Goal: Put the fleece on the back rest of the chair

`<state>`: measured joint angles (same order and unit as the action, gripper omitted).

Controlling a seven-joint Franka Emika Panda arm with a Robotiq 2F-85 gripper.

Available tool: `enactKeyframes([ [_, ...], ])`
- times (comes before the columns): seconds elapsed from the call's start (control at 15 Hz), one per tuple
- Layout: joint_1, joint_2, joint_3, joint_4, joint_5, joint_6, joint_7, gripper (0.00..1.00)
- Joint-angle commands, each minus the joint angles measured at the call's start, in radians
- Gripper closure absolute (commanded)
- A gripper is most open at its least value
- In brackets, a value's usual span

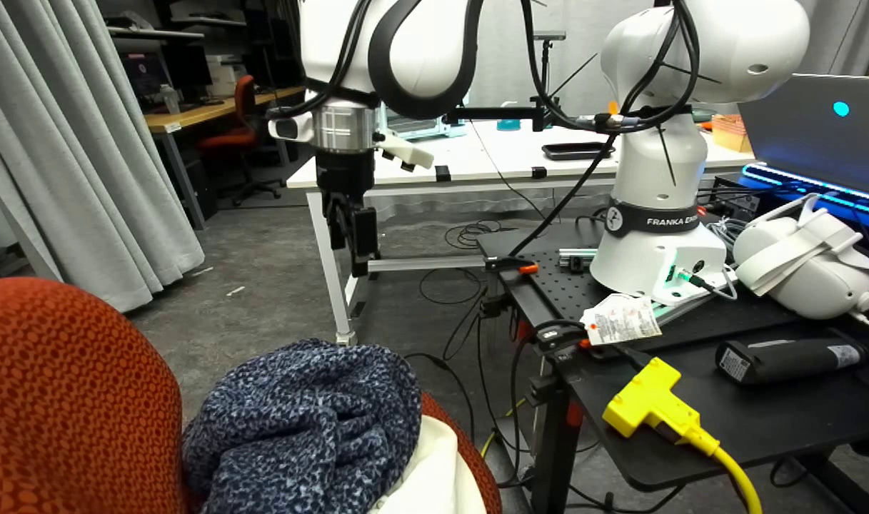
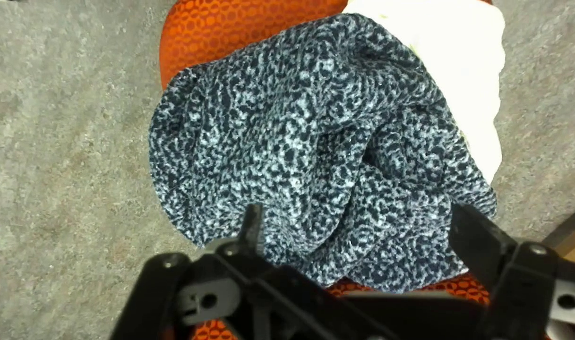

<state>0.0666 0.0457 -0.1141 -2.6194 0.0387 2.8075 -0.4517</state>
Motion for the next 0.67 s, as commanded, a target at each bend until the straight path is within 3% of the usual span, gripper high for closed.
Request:
enactKeyframes([
  [0.0,-0.044,0.019,0.049,0.007,-0.008,0.004,0.010,0.00],
  [0.6,-0.062,0.037,0.056,0.029,-0.054,-0.001,-0.036,0.00],
])
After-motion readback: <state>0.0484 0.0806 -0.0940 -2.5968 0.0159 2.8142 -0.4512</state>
